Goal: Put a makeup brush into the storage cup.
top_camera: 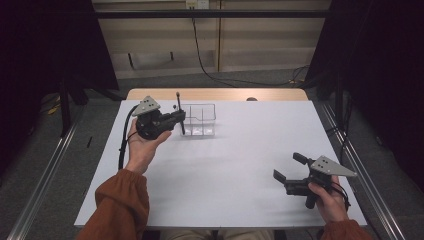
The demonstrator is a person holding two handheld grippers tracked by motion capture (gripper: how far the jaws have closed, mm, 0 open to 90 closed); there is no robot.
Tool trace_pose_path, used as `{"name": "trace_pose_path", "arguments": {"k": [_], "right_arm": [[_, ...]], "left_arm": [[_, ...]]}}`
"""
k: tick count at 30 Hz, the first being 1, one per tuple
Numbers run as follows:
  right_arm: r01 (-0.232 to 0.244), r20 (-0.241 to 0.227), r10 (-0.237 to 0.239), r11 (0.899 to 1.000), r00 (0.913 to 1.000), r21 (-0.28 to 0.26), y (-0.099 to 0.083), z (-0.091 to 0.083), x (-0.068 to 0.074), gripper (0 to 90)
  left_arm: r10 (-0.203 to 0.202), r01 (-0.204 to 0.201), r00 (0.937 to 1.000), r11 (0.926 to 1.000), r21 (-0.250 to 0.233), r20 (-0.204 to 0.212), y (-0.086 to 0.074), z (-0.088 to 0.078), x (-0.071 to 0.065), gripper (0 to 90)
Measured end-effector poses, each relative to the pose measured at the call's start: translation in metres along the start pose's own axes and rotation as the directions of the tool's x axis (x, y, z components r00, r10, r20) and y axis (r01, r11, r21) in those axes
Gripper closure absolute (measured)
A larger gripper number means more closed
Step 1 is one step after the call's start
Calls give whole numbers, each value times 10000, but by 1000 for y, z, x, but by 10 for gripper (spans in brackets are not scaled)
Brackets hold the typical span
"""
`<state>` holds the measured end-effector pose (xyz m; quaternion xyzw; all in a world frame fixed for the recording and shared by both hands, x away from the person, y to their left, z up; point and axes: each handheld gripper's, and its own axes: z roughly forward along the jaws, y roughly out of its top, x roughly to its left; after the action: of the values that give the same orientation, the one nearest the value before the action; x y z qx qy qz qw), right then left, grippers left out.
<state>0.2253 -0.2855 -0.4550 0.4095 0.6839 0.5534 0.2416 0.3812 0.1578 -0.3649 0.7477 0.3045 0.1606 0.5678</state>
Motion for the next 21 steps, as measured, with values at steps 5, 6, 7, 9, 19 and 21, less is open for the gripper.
{"name": "trace_pose_path", "arguments": {"k": [5, 6, 7, 9, 19, 21], "right_arm": [[-14, -10, 14, 10000, 10000, -27, 0, 0, 0, 11], [-21, -5, 21, 10000, 10000, -27, 0, 0, 0, 11], [-29, -15, 29, 10000, 10000, -32, 0, 0, 0, 11], [-17, -12, 17, 10000, 10000, -42, 0, -1, 0, 11], [31, -42, -31, 10000, 10000, 54, 0, 0, 1, 11], [22, -55, -22, 10000, 10000, 52, 0, 0, 1, 11]], "left_arm": [[48, -54, 9995, 9998, -189, -296, 7, 8, 5, 841], [61, -68, 9996, 9997, -237, -288, 7, 10, 7, 841], [97, -105, 9992, 9998, -197, -389, 8, 11, 8, 841], [87, -98, 9989, 9997, -238, -462, 9, 15, 11, 841], [-399, 372, 9960, 9987, -359, -801, 6, 27, 21, 841], [-321, 296, 9958, 9991, -296, -861, 6, 30, 23, 841]]}}
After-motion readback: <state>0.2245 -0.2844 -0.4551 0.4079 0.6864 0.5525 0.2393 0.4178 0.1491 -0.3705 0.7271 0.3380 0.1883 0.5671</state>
